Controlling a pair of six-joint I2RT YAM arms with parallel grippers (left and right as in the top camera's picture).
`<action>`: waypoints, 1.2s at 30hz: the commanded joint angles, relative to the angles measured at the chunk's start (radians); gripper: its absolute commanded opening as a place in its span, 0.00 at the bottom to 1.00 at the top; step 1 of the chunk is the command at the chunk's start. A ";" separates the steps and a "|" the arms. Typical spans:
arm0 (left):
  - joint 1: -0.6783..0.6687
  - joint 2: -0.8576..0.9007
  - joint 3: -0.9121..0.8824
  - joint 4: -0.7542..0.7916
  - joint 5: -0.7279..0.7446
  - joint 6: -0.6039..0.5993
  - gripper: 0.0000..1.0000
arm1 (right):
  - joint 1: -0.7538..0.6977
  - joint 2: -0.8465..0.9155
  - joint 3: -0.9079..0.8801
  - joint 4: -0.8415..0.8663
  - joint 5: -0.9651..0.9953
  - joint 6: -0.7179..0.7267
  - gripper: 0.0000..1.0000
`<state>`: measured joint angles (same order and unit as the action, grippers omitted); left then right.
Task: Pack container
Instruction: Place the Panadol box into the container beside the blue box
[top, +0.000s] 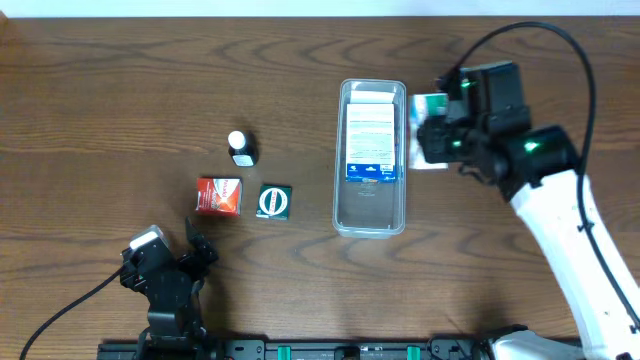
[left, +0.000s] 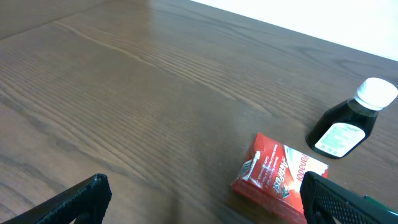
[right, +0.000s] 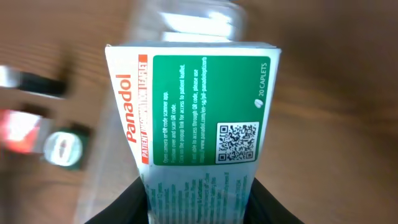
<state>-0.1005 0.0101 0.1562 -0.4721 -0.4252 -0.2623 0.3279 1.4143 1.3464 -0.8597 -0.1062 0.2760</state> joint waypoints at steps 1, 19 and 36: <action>0.004 -0.007 -0.020 -0.005 -0.006 -0.005 0.98 | 0.092 0.048 -0.006 0.048 0.010 0.181 0.34; 0.004 -0.007 -0.020 -0.005 -0.006 -0.005 0.98 | 0.152 0.386 -0.010 0.269 0.237 0.367 0.39; 0.004 -0.007 -0.020 -0.005 -0.006 -0.005 0.98 | 0.145 0.384 -0.006 0.322 0.147 0.186 0.36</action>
<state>-0.1005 0.0101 0.1562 -0.4717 -0.4252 -0.2623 0.4770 1.7996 1.3384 -0.5407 0.1162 0.4770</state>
